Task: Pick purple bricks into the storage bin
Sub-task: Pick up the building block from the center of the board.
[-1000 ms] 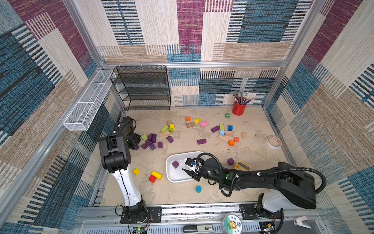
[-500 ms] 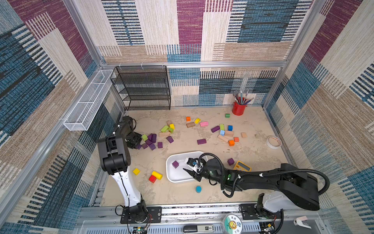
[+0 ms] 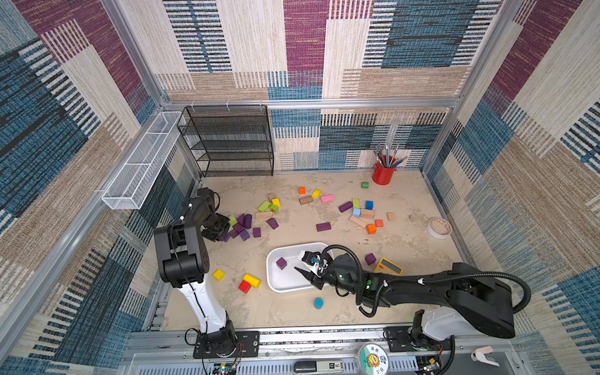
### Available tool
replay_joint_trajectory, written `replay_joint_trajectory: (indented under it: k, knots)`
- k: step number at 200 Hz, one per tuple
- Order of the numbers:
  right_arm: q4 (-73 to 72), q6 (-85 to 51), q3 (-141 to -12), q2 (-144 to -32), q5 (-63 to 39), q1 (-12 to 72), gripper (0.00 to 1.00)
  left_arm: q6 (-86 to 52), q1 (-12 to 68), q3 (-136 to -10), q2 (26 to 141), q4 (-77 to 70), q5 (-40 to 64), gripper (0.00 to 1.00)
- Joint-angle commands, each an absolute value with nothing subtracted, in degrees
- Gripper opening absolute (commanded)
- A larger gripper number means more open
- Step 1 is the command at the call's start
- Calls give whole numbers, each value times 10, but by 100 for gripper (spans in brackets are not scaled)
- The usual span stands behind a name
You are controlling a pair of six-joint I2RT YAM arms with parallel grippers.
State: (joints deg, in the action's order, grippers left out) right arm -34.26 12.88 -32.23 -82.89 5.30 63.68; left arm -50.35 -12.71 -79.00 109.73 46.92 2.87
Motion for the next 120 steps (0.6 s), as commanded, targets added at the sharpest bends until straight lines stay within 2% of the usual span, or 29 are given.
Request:
replay_joint_trajectory:
  k: [1,65,120]
  knots:
    - [-367,122,-322,-827,68,637,49,-488,-126,-774,1081,472,14,31]
    - [-370,115,-323,-829,69,637,49,-479,-118,-726,1022,465,16,30]
    - [-363,109,-330,-837,70,634,49,-471,-78,-678,971,461,23,30]
